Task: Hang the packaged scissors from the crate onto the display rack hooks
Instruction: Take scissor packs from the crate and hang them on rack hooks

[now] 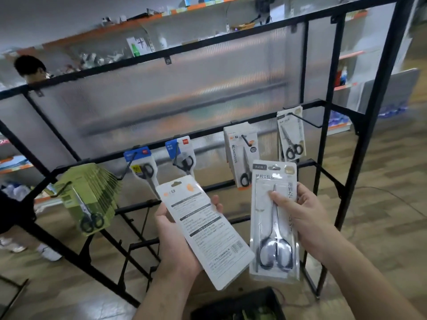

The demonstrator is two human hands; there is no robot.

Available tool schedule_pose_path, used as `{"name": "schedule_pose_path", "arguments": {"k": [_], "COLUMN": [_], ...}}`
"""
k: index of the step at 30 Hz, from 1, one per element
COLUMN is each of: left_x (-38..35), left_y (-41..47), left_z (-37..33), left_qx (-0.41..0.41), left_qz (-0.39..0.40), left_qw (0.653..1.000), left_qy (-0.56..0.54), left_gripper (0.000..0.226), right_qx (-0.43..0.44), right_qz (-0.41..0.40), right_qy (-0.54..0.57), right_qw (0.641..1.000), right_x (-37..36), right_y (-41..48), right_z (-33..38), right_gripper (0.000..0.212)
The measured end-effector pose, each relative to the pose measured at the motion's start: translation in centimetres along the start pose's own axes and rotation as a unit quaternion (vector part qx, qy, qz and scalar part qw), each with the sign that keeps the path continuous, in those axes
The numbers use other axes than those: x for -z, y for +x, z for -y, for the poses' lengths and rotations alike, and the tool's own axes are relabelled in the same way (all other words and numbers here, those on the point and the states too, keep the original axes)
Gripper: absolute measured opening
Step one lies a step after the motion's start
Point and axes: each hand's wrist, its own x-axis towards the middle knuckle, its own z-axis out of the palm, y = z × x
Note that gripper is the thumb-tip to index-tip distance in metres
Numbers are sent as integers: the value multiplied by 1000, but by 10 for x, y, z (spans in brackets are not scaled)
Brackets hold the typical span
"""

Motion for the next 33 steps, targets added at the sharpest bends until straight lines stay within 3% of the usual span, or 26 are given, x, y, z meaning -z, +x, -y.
{"name": "schedule_pose_path", "arguments": {"k": [6, 10, 16, 27, 31, 33], "left_x": [-24, -38, -45, -23, 5, 17], "left_y": [0, -2, -13, -32, -40, -41], "left_z": [36, 59, 67, 18, 3, 1], "left_qx": [-29, -175, -283, -293, -298, -279], "left_qz": [-30, -119, -132, -97, -102, -101], "left_qw": [992, 917, 854, 897, 901, 910], "left_qy": [120, 339, 416, 315, 299, 289], "left_gripper": [72, 54, 51, 42, 20, 20], "right_qx": [-18, -20, -18, 13, 28, 26], "right_qz": [21, 31, 45, 24, 6, -8], "right_qy": [7, -29, -81, -92, -108, -111], "right_qw": [1000, 999, 996, 995, 994, 993], "right_x": [35, 56, 62, 8, -16, -22], "right_y": [-1, -2, -11, -36, -45, -51], "right_z": [12, 20, 25, 28, 20, 15], "right_gripper": [32, 30, 25, 25, 25, 25]}}
